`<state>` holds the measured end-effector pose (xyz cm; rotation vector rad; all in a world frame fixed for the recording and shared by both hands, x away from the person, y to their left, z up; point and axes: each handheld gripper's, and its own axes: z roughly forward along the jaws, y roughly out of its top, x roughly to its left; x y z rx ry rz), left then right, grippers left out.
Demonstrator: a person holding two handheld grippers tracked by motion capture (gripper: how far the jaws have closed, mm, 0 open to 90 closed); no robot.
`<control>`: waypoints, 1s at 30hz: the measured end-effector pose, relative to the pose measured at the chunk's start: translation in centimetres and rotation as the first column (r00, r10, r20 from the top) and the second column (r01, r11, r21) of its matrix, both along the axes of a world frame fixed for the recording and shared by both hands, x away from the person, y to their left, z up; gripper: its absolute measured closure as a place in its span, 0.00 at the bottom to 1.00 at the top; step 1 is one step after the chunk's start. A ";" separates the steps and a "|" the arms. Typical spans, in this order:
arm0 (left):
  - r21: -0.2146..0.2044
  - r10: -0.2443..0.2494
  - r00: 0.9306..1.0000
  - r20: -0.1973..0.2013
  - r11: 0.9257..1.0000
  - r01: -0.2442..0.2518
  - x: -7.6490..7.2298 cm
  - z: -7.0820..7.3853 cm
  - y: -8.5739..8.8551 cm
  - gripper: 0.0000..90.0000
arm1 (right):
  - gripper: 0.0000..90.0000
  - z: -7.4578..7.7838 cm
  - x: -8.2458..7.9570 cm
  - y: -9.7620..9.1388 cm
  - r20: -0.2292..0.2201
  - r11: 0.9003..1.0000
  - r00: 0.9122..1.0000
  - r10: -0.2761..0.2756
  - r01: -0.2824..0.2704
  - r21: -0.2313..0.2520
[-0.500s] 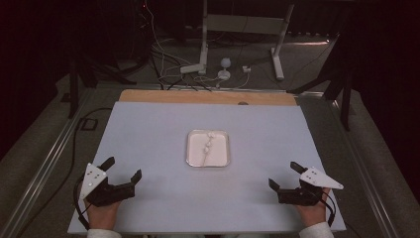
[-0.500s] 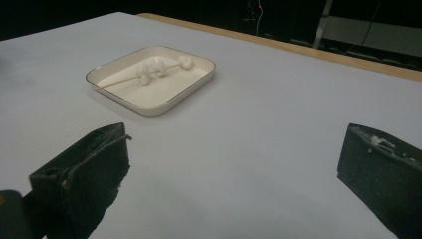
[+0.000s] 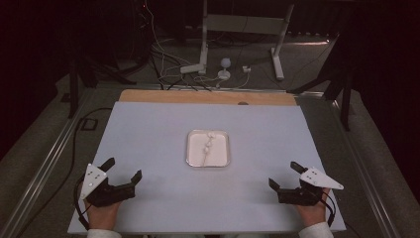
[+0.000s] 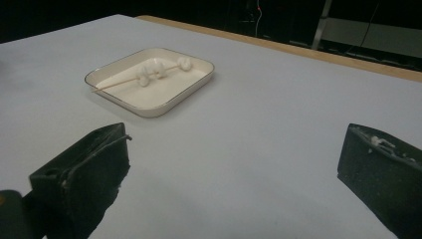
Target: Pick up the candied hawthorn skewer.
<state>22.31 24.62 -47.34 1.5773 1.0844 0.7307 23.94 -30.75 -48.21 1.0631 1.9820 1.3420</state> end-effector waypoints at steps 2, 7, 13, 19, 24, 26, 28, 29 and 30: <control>-0.006 0.001 1.000 0.003 1.000 -0.001 0.0 0.2 0.0 0.01 | 0.00 0.0 0.0 0.0 0.001 1.000 1.000 -0.003 0.003 0.003; -0.014 0.012 1.000 -0.004 1.000 -0.012 0.2 0.5 0.2 0.01 | 0.00 0.1 -0.1 -0.2 0.004 1.000 1.000 -0.017 0.017 0.011; -0.006 0.006 1.000 -0.019 1.000 -0.006 0.7 1.2 0.2 0.01 | 0.00 0.1 -0.1 -0.3 0.007 1.000 1.000 -0.024 0.023 0.019; -0.012 -0.010 0.999 -0.049 1.000 0.010 1.5 1.6 0.3 0.01 | 0.00 0.1 -0.1 -0.3 0.004 1.000 1.000 -0.023 0.023 0.017; -0.006 -0.017 0.999 -0.048 1.000 0.017 2.1 2.1 0.0 0.01 | 0.00 0.1 0.0 -0.3 0.002 1.000 1.000 -0.025 0.025 0.017; -0.002 -0.017 0.999 -0.047 1.000 0.017 2.4 2.3 -0.2 0.01 | 0.00 0.1 0.0 -0.3 0.001 1.000 1.000 -0.026 0.026 0.017; -0.002 -0.019 0.999 -0.047 1.000 0.019 2.6 2.5 -0.4 0.01 | 0.00 0.1 0.0 -0.2 0.002 1.000 1.000 -0.027 0.027 0.017; -0.002 -0.022 0.999 -0.044 1.000 0.022 2.8 2.7 -0.6 0.01 | 0.00 0.1 0.0 -0.2 0.002 1.000 1.000 -0.026 0.026 0.017; -0.002 -0.022 0.999 -0.044 1.000 0.022 2.8 2.7 -0.6 0.01 | 0.00 0.1 0.0 -0.2 0.002 1.000 1.000 -0.026 0.026 0.017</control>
